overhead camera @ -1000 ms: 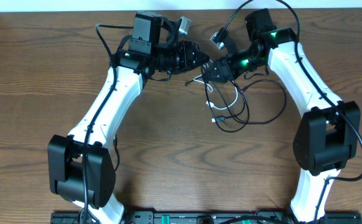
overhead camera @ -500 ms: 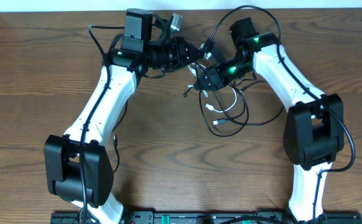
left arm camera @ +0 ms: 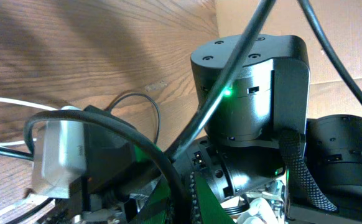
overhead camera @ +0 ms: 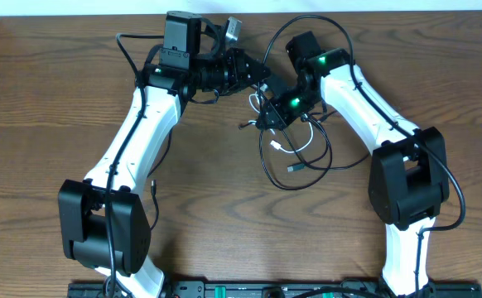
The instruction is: Untangle cables
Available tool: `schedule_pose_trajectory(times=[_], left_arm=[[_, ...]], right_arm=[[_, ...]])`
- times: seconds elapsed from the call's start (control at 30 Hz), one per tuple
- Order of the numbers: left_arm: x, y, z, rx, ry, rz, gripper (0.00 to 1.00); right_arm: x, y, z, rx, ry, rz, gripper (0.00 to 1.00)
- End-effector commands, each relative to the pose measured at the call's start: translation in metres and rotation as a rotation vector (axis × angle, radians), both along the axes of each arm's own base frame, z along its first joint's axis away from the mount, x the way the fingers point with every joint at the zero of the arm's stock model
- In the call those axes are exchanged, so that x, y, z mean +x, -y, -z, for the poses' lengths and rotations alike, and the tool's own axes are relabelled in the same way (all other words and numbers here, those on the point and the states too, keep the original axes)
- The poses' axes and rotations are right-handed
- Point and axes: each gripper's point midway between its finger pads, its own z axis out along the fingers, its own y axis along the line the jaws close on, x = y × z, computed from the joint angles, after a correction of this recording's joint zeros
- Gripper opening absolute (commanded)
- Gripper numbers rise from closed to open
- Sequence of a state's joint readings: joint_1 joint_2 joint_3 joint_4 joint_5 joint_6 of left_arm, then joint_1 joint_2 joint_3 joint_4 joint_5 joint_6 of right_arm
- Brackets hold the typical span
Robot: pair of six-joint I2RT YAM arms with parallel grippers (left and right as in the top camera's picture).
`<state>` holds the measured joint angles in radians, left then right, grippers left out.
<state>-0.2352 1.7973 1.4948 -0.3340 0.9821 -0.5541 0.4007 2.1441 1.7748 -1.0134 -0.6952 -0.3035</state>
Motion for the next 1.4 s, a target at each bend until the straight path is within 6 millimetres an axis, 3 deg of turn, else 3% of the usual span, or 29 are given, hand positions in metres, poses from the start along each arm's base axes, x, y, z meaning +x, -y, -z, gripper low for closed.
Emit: schedule_pose_trajectory(times=[0.0, 0.07, 0.17, 0.37, 0.57, 0.73, 0.93, 1.13, 1.23, 1.37], left_arm=[[0.001, -0.002, -0.014, -0.024, 0.024, 0.006, 0.08], [0.002, -0.004, -0.013, -0.021, 0.025, 0.001, 0.07], [0.005, -0.009, -0.013, -0.021, 0.025, -0.014, 0.07], [0.016, -0.034, -0.006, 0.01, 0.004, -0.083, 0.08], [0.018, -0.062, 0.022, 0.148, -0.031, -0.158, 0.08], [0.013, -0.086, 0.052, 0.331, -0.065, -0.211, 0.07], [0.007, -0.126, 0.084, 0.59, -0.104, -0.295, 0.07], [-0.003, -0.164, 0.099, 0.806, -0.15, -0.379, 0.07], [-0.007, -0.165, 0.094, 0.819, -0.134, -0.364, 0.07], [-0.009, -0.16, 0.084, 0.802, -0.105, -0.351, 0.07]], right_arm=[[0.002, 0.004, 0.01, -0.055, -0.008, 0.034, 0.01], [0.007, 0.006, 0.007, -0.043, -0.018, 0.071, 0.01], [0.013, 0.011, -0.014, 0.025, -0.017, 0.102, 0.01], [0.025, 0.042, -0.096, 0.198, 0.076, 0.171, 0.01], [0.032, 0.1, -0.176, 0.301, 0.17, 0.353, 0.01], [0.034, 0.16, -0.218, 0.337, 0.226, 0.53, 0.01], [0.039, 0.23, -0.234, 0.277, 0.279, 0.768, 0.01], [0.038, 0.276, -0.209, 0.099, 0.233, 0.979, 0.01], [0.036, 0.279, -0.202, 0.045, 0.22, 1.001, 0.01], [0.037, 0.256, -0.199, 0.034, 0.235, 0.919, 0.01]])
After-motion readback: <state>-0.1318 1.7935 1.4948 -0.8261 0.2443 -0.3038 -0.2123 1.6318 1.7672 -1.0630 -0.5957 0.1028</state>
